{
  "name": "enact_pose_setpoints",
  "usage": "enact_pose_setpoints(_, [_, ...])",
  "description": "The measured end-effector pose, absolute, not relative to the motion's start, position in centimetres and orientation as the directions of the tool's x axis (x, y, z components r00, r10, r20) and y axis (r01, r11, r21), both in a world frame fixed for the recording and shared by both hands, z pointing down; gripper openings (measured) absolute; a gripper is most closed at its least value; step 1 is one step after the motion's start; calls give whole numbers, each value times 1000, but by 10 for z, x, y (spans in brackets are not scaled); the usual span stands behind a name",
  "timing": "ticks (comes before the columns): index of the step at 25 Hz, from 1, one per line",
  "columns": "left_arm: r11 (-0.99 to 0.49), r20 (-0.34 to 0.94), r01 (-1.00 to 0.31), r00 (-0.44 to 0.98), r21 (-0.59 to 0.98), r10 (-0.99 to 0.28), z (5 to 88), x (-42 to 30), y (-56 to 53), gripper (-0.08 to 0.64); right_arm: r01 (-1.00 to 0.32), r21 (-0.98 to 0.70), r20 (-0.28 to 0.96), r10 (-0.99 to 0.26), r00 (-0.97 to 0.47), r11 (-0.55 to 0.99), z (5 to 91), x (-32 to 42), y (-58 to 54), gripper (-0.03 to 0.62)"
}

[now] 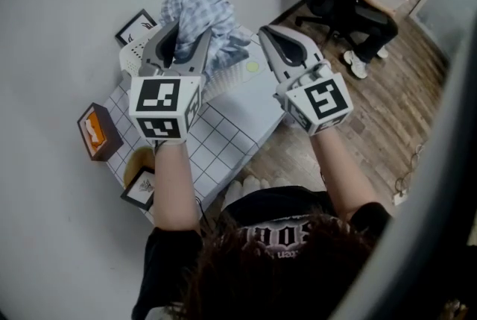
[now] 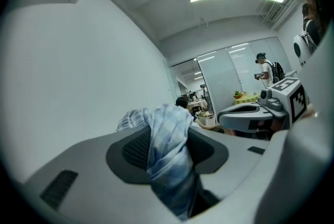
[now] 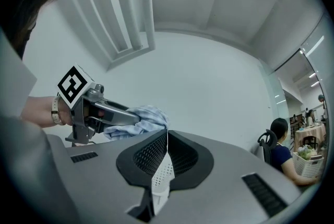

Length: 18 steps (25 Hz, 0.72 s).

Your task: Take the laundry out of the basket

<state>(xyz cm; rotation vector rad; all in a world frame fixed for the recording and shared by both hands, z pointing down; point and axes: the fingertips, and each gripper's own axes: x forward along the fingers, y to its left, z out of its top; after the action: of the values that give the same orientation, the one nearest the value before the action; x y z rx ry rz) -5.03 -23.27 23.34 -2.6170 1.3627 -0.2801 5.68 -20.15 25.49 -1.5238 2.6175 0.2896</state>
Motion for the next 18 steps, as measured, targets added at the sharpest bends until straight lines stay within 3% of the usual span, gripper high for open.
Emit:
enact_pose_setpoints(8, [-549,29,-800,559,-242,-829,235,-4,-199,178,-871,113,-185,-851,-491,478,263,104,-181,28])
enact_pose_setpoints(18, [-592,56,-779,595,-206,-802,264,53,-144,178,-878,81,-169,-862,-478,471,277,146,-137,28])
